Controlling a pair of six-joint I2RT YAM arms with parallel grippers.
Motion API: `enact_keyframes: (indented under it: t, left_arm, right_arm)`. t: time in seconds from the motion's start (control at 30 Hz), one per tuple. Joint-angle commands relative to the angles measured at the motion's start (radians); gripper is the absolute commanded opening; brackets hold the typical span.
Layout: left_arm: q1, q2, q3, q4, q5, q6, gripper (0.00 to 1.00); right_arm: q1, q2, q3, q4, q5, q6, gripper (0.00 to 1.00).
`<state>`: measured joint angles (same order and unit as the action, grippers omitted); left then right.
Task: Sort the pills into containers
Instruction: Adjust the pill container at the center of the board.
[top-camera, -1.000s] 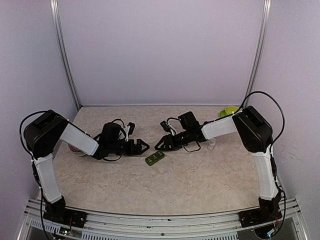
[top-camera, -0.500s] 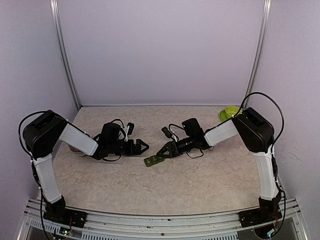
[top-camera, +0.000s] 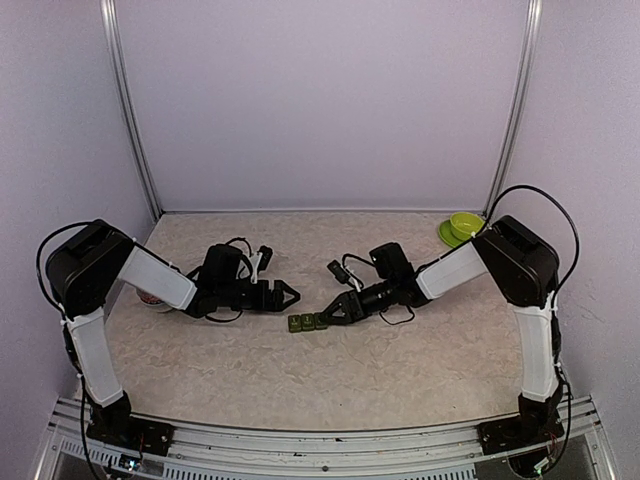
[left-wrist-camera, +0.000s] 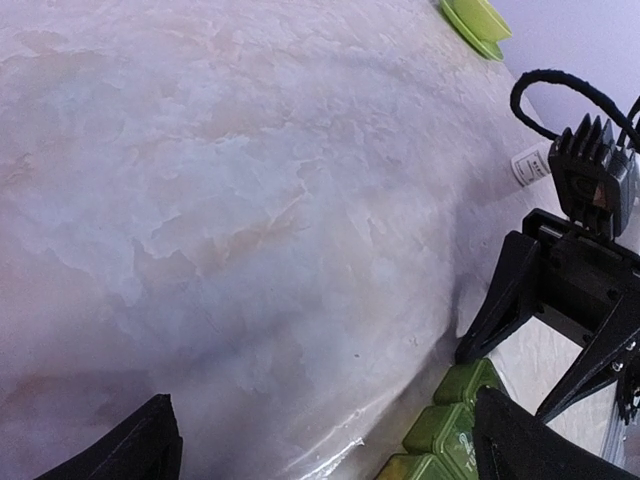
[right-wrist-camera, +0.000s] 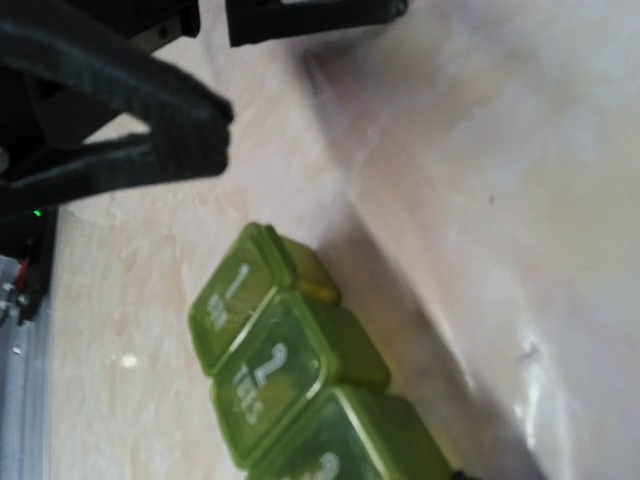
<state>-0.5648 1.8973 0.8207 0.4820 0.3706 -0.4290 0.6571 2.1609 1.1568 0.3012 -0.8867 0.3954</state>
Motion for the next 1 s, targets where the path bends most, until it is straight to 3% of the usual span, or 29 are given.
enact_keyframes:
  t: [0.0, 0.33, 0.57, 0.97]
  left_arm:
    - [-0.018, -0.006, 0.028, -0.040, 0.078, 0.056, 0.99]
    - [-0.029, -0.029, 0.054, -0.158, 0.125, 0.056, 0.99]
    - [-0.057, -0.013, 0.066, -0.238, 0.080, 0.094, 0.99]
    - [-0.074, 0.069, 0.063, -0.198, 0.093, 0.089, 0.88]
  right_arm:
    - [0.014, -0.072, -0.048, -0.070, 0.088, -0.103, 0.57]
    - [0.102, -0.233, -0.063, -0.234, 0.424, -0.424, 0.67]
    - [0.170, -0.286, -0.077, -0.259, 0.678, -0.608, 0.70]
    - [0.214, -0.320, -0.162, -0.119, 0.804, -0.781, 0.68]
